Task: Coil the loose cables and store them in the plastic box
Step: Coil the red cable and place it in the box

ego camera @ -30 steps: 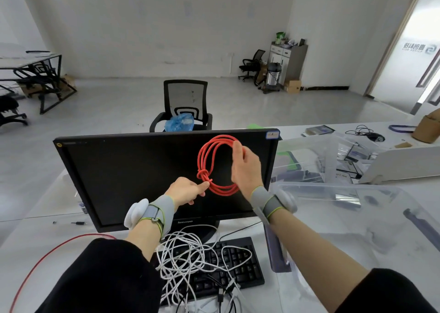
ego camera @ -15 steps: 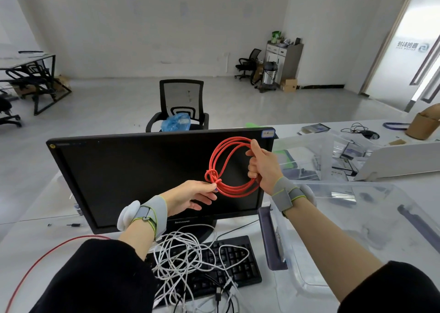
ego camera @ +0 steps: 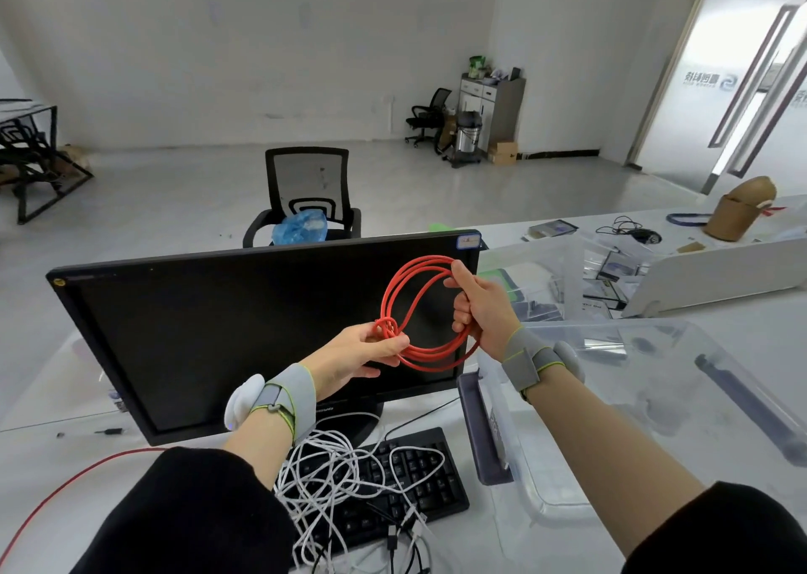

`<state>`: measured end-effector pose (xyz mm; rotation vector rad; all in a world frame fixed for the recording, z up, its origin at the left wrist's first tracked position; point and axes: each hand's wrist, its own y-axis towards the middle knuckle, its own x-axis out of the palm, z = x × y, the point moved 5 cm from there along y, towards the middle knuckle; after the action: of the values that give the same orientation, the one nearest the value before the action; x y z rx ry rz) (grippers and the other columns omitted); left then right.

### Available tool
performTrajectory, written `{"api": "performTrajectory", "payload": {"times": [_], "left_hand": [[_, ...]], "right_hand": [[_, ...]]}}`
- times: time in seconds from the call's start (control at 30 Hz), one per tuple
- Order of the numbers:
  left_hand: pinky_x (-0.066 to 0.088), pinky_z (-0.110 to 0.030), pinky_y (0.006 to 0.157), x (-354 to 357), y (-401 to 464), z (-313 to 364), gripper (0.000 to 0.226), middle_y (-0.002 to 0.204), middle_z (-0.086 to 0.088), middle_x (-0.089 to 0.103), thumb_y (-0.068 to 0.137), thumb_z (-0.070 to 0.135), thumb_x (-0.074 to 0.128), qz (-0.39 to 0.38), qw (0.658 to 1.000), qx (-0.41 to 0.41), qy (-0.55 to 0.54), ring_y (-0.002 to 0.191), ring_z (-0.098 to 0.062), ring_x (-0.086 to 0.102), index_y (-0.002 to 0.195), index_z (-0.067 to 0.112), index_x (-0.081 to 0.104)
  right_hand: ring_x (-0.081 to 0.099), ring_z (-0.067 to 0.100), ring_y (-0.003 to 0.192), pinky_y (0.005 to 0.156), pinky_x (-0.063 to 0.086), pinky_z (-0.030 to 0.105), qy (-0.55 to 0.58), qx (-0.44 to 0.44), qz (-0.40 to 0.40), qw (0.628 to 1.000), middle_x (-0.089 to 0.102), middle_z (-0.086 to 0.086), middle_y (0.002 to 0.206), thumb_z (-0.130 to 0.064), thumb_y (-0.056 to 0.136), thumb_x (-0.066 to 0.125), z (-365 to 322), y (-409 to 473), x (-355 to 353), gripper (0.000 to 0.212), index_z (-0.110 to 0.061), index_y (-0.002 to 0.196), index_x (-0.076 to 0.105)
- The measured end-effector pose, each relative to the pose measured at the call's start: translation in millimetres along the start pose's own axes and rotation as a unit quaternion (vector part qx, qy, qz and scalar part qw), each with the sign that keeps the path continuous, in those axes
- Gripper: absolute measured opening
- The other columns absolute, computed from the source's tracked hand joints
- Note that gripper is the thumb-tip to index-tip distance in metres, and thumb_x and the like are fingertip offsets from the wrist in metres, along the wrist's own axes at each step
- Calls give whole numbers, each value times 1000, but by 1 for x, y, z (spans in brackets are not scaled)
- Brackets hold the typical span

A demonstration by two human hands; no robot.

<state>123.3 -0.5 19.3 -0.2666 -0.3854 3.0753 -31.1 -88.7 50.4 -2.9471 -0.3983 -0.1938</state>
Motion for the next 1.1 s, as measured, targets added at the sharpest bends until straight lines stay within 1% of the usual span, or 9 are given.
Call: {"api": "performTrajectory", "payload": {"times": [0.17, 0.33, 0.4, 0.47, 0.53, 0.73, 0.87, 1.0, 1.1], "left_hand": [[36, -45, 101, 3, 0, -1, 30, 107, -1, 71, 89, 34, 59, 11, 998, -2, -67, 103, -16, 64, 113, 16, 58], [33, -48, 105, 4, 0, -1, 22, 99, 1, 73, 89, 35, 60, 23, 999, -2, -42, 110, -19, 59, 99, 15, 60], [35, -47, 105, 5, 0, -1, 19, 94, 2, 73, 89, 33, 61, 27, 999, 2, -42, 104, -16, 61, 96, 15, 60], [39, -45, 104, 6, -1, -1, 18, 91, 1, 74, 89, 31, 61, 30, 999, 7, -45, 94, -13, 64, 96, 14, 59], [40, -44, 103, 7, 0, 0, 17, 89, 1, 73, 90, 29, 61, 32, 998, 12, -43, 91, -13, 65, 96, 13, 60], [41, -43, 102, 7, -1, 4, 30, 90, -3, 73, 89, 27, 62, 52, 998, 29, -33, 97, -17, 65, 107, 4, 60], [42, -41, 101, 6, -1, 6, 30, 91, -5, 73, 88, 26, 64, 60, 997, 34, -20, 97, -18, 67, 108, 4, 60], [46, -28, 88, 12, 3, 10, 29, 87, -5, 73, 88, 29, 64, 79, 996, 44, 25, 87, -12, 67, 103, 5, 62], [47, -19, 75, 20, 9, 16, 27, 82, -7, 73, 87, 29, 65, 111, 992, 59, 27, 77, -13, 69, 99, 4, 64]], "right_hand": [[39, 9, 36, 41, 43, 22, 3, 5, -34, 999, 39, -3, 43, -36, 94, 51, -1, -8, -4, 30, -8, 87, 55], [39, 8, 38, 41, 42, 21, 24, 24, -56, 998, 40, 0, 50, -34, 95, 52, -1, -16, -2, 28, -7, 89, 54], [39, 8, 38, 42, 42, 21, 21, 32, -63, 997, 41, 0, 51, -35, 94, 52, 0, -18, -3, 28, -8, 89, 54], [39, 8, 38, 42, 42, 21, 18, 38, -68, 997, 42, -1, 49, -36, 95, 51, 1, -19, -4, 29, -8, 90, 54], [40, 8, 38, 42, 43, 21, 15, 37, -66, 997, 43, -2, 48, -37, 95, 50, 2, -20, -5, 29, -9, 92, 55], [43, 8, 37, 43, 47, 23, 18, 40, -58, 997, 44, -3, 46, -35, 95, 51, 6, -20, -7, 28, -8, 93, 55], [47, 10, 39, 46, 52, 24, 15, 45, -30, 998, 45, 4, 58, -30, 94, 55, 8, -18, -12, 26, -5, 100, 52], [50, 10, 45, 52, 57, 26, 2, 36, -27, 999, 47, 5, 66, -29, 92, 58, 8, -22, -20, 21, -9, 95, 52], [51, 14, 58, 63, 58, 31, -53, 39, -56, 996, 52, 9, 81, -26, 88, 63, 6, -25, -30, 22, -12, 101, 52]]}}
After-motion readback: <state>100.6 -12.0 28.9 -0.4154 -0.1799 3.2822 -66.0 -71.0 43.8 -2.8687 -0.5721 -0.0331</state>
